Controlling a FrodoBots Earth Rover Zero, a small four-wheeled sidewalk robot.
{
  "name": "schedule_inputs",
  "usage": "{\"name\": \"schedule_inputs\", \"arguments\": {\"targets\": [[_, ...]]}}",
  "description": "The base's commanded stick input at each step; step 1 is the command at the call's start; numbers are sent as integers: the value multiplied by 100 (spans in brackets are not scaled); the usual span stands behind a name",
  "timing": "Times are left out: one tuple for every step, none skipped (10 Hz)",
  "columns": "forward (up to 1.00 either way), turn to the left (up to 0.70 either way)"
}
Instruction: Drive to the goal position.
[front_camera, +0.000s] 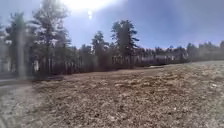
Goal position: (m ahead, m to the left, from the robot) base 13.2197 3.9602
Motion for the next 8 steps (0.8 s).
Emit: {"name": "schedule_inputs", "arguments": {"targets": [[50, 0], [50, 0], [50, 0], [50, 0], [50, 0], [50, 0], [50, 0], [50, 0]]}}
